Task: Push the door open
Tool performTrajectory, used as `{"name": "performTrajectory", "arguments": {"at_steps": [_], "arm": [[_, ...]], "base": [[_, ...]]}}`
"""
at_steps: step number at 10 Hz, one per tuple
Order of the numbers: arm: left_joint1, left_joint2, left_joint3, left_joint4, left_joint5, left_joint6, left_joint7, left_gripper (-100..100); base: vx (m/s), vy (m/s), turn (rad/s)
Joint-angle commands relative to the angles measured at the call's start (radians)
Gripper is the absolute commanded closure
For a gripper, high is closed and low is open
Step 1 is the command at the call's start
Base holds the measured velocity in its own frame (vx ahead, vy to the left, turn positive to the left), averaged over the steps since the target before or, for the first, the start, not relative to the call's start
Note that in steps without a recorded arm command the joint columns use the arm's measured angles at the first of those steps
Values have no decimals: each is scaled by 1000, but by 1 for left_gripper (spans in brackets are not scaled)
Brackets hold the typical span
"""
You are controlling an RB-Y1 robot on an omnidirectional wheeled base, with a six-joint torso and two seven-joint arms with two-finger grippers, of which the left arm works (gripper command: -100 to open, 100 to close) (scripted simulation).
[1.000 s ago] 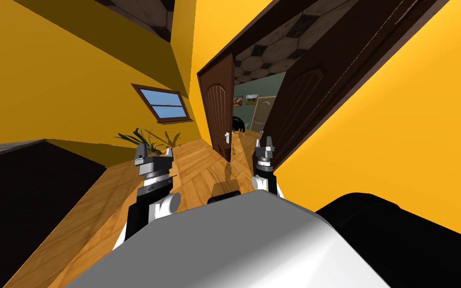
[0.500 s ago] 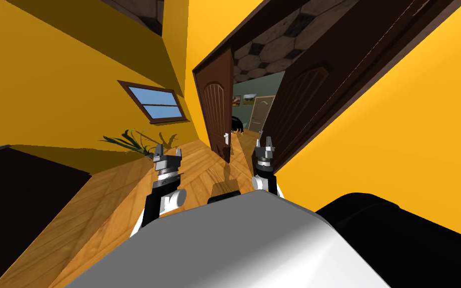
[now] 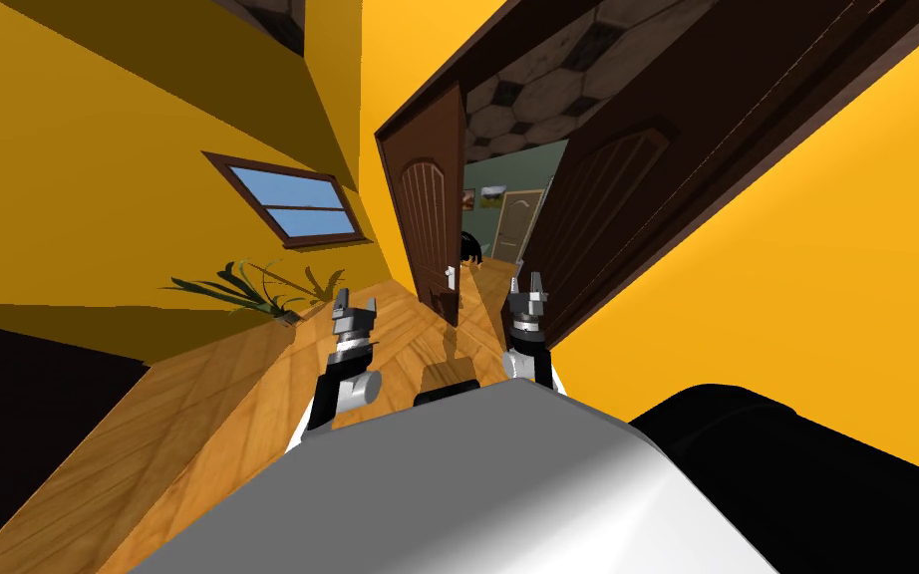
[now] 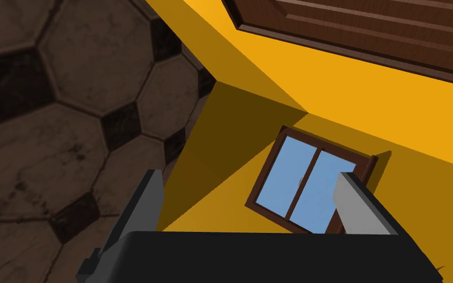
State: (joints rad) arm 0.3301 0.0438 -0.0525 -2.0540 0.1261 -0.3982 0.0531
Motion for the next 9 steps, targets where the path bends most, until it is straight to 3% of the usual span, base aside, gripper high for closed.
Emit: {"name": "performTrajectory", "arguments": {"at_steps": [1,9], "arm": [[-26,10,-7,38,8,2,-3,-100],[-139,31,-73,233,34,1,-34,-100]], "base": [[90,53,-66],[90,60,-87]]}}
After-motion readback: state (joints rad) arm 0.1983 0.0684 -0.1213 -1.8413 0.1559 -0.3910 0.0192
